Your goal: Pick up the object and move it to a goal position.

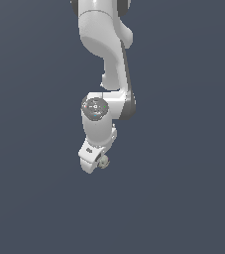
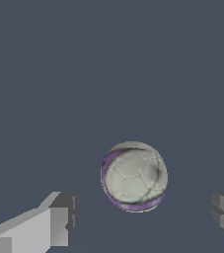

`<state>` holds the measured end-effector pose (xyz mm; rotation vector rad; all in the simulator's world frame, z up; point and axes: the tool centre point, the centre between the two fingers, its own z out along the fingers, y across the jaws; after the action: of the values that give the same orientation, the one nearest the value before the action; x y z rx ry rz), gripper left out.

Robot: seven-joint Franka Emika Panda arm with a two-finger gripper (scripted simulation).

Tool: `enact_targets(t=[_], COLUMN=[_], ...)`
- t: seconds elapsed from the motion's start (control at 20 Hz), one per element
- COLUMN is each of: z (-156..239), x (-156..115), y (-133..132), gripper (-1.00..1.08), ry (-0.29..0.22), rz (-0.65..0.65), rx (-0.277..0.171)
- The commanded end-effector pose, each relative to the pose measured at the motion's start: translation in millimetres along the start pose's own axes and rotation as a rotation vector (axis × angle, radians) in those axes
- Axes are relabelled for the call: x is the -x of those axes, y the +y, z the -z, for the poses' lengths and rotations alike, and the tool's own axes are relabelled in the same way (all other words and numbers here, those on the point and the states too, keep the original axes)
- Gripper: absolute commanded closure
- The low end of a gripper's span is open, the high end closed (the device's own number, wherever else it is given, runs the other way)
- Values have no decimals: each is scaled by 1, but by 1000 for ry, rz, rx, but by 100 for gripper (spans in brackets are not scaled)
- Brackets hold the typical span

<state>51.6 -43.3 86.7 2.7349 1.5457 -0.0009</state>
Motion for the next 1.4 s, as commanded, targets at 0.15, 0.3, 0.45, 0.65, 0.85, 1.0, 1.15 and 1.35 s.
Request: enact_targets(t=[0.15,0.3,0.45,0.65,0.85,1.0,1.15,1.35], z=[-7,-20,-38,-50,-50,-50,-50,-50], x=[0,0,0,0,0,0,0,0], y=[0,-1,-1,-1,0,0,0,0], gripper=[-92,-92,-92,-92,108,108,108,108], ry=[0,0,0,0,0,0,0,0], rz=[1,2,4,5,5,5,5,4], rx=[0,0,0,0,0,0,0,0])
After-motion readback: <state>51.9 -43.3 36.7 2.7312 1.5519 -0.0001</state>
